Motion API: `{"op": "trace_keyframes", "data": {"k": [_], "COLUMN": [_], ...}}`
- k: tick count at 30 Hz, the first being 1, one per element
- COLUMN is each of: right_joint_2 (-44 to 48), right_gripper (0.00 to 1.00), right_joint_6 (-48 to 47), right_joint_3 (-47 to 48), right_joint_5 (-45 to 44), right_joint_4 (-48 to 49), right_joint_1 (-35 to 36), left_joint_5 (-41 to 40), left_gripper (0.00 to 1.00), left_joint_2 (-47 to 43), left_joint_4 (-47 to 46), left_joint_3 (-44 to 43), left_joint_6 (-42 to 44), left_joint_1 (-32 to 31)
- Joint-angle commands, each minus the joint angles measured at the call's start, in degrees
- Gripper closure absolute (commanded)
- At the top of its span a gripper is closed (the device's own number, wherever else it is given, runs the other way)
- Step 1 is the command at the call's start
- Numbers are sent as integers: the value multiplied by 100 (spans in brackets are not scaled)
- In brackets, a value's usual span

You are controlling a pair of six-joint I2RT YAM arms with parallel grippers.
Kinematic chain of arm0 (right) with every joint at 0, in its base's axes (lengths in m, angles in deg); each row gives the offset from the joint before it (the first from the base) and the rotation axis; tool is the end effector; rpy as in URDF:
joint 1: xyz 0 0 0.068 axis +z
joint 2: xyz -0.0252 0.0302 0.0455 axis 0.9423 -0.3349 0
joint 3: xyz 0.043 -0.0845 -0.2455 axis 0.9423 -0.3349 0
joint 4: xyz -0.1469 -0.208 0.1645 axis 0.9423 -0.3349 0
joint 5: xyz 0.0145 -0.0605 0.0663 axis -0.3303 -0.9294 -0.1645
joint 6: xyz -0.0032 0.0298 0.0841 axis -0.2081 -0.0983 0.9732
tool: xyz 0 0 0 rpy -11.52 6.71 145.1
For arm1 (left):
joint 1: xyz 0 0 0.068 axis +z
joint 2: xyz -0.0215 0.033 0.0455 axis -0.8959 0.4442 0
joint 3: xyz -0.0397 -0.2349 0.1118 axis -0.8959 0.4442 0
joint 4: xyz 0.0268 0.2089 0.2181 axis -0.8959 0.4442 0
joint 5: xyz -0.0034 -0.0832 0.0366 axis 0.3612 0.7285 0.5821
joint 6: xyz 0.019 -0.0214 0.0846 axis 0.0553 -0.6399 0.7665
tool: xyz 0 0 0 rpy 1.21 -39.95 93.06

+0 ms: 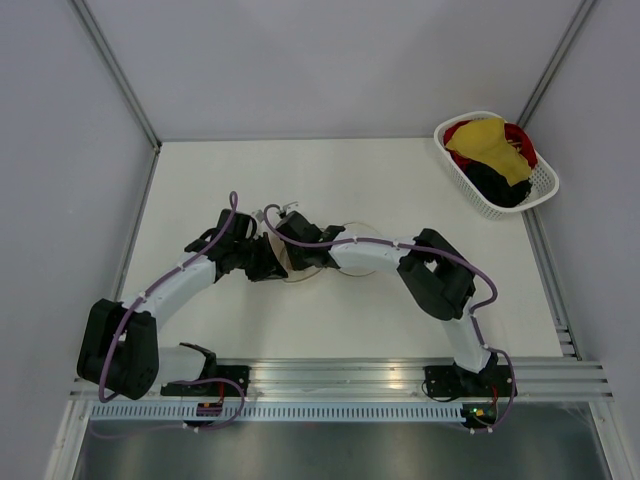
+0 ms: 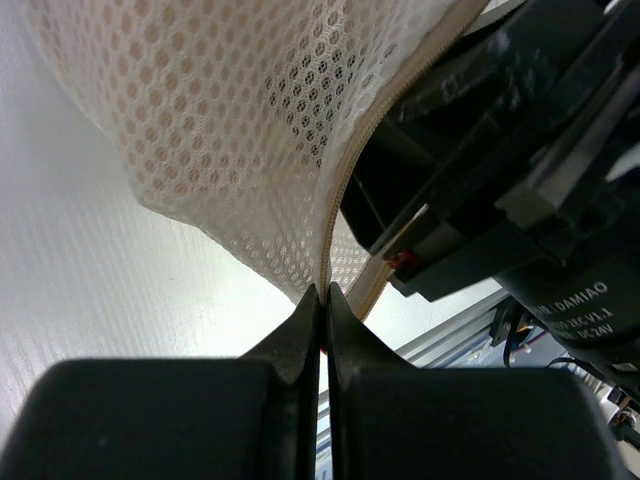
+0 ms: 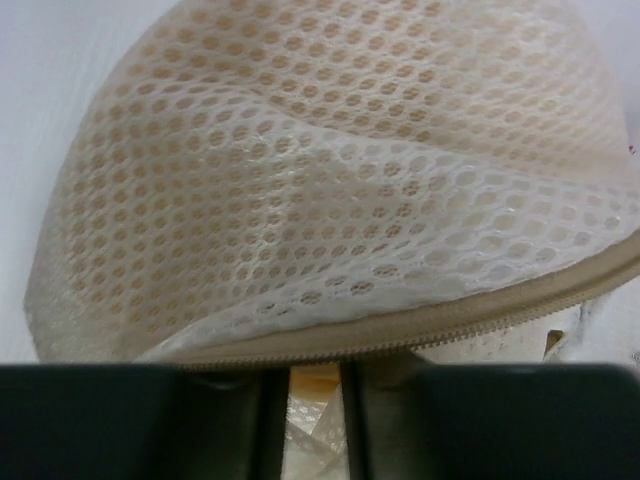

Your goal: Unzip the laundry bag and remove the bra

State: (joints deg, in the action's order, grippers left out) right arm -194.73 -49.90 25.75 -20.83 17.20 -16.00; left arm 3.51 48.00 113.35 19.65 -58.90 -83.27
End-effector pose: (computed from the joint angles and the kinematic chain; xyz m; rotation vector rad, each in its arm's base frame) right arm 0.3099 0.4061 0.0995 -0.5248 2.4379 0.3602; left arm 0.2830 -0.1340 0.1354 -0.1961 2.6554 -0.8619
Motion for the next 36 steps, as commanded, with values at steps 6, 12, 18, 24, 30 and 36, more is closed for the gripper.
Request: {"op": "trace_keyframes", "data": {"k": [6, 12, 18, 24, 30, 36], "right_joint_2": [-80, 937, 1782, 2381, 2040, 1337], "right_gripper": [100, 100, 100, 100, 93, 70], "right_joint_6": [85, 24, 15, 24, -169, -161], "right_joint_3": [-126, -522, -812, -927, -735, -664], "right_joint_5": [-262, 62, 476, 617, 485, 529], "right_joint_4": [77, 200, 236, 201, -185, 33], "right_joint_1": [14, 23, 41, 41, 41, 41], "left_joint_5": [152, 125, 90, 90, 90, 108], "left_gripper": [98, 98, 98, 98, 98, 98], "left_joint_2": [-177, -168, -124, -81, -54, -115], "left_joint_4": [-114, -114, -114, -123, -123, -123], "left_joint_3": [-37, -37, -45, -81, -98, -81], "left_joint_6": [-156, -156, -165, -165, -191, -226], "left_joint_1": [-22, -22, -22, -22, -22, -22]}}
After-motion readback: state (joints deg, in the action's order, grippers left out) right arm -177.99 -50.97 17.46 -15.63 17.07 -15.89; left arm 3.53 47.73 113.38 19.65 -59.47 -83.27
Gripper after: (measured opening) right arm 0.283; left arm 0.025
